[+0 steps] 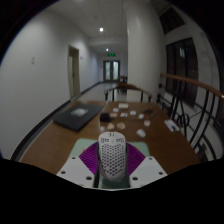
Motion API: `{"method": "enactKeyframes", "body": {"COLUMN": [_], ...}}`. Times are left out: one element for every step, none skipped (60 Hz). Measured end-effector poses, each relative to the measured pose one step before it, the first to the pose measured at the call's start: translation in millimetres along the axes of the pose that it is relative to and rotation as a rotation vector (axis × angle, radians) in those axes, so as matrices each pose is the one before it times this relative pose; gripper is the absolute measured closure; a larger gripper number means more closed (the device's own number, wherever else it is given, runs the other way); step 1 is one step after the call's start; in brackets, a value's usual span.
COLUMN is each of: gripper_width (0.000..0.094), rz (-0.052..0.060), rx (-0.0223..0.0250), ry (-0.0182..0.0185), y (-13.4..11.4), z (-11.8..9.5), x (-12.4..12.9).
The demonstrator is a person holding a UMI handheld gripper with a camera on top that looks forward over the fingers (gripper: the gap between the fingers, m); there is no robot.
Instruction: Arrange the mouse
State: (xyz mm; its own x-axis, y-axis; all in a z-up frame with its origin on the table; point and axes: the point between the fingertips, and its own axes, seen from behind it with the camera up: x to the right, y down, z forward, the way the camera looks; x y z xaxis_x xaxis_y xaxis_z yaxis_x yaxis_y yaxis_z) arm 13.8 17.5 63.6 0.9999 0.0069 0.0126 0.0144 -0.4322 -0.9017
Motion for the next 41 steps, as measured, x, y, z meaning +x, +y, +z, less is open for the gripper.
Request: {"method": "enactKeyframes", "body": {"gripper_width": [0.0593,0.0592,0.0592,0.0592,0.0592,0.0592,0.0593,0.0593,0.0591,0.0591,0.059,0.0587,0.0588,0.0592,0.0592,0.0572,0.0561,0.0528,0.0503,0.0486,0.0468,0.0443,0.0424,0.0385,0.0342,0.0314,0.0271,0.0237,0.0191,0.0164,0.0138,0.0123,0.011,0.0107,0.0104,0.0099,0.0097,0.0098,0.0098,0.0098,0.0101], "rz": [0.0011,0.0022,0.002,0.0071,0.0068,0.0058,0.0036,-0.0004,-0.0011,-0.0014,0.0004,-0.0063,-0.0111,-0.0129,-0.0099,-0.0077,-0.0072,-0.0072,-0.0046,-0.0041,-0.0048,-0.0073,-0.0078,-0.0067,-0.0076,-0.0087,-0.01,-0.0091,-0.0075,-0.0063,-0.0047,-0.0022,-0.0024,-0.0023,-0.0009,0.0003,0.002,0.0041,0.0056,0.0055,0.0063], "rx": [-0.02362,-0.02176,-0.01515,-0.0173,-0.01479,-0.01389,-0.01166,-0.00964,-0.00692,-0.00236,-0.00689,0.00252,0.01779,-0.00101,-0.00299,0.00241,-0.00508,-0.00416,-0.00348,-0.00379,-0.0061,-0.00576,-0.00639,-0.00569,-0.00858,-0.00951,-0.00914,-0.00627,-0.00079,0.00354,0.00717,0.01121,0.01205,0.00906,0.00759,0.00575,0.00528,0.00583,0.00507,0.00473,0.00528], "ry": [-0.00065,-0.00056,0.0012,0.00063,0.00257,0.00421,0.00378,0.00251,0.00093,0.00236,0.00105,-0.00012,0.00257,0.00455,0.00115,-0.00023,-0.00273,-0.00327,-0.00358,-0.00458,-0.00603,-0.00474,-0.00559,-0.00623,-0.00622,-0.00623,-0.00695,-0.0076,-0.00826,-0.00792,-0.00807,-0.01091,-0.00733,-0.00745,-0.00709,-0.00589,-0.00472,-0.00364,-0.00409,-0.00429,-0.00263], "y": [8.79,8.2,15.57,5.29,4.26,4.55,3.79,3.41,3.1,7.55,2.46,0.32,-3.8,0.98,0.42,0.5,1.43,0.48,0.27,-0.02,-1.36,0.63,0.85,0.83,0.87,1.9,2.07,1.91,0.81,0.13,-0.5,-0.19,-0.65,-0.91,-0.83,-0.19,0.01,0.15,0.34,0.31,0.89], "z": [3.97,4.2,3.62,3.2,3.56,2.91,2.41,2.47,2.46,0.78,2.27,0.64,1.06,0.75,-0.23,-0.33,-0.12,0.14,0.28,0.19,-0.1,-0.18,-0.89,-1.62,-2.7,-2.92,-4.09,-4.79,-5.01,-5.42,-5.9,-7.67,-6.13,-6.81,-6.57,-6.89,-7.02,-6.8,-6.94,-7.09,-2.94], "x": [-2.61,-1.2,-6.44,-0.67,0.32,0.69,0.87,0.91,0.81,0.06,0.6,0.18,0.84,1.44,1.12,-0.92,-0.62,-0.57,-0.44,-0.42,0.38,0.17,0.32,0.35,0.76,0.41,0.49,0.34,0.41,0.31,0.19,0.5,0.36,0.25,0.58,0.83,1.16,1.38,1.38,1.85,1.7]}}
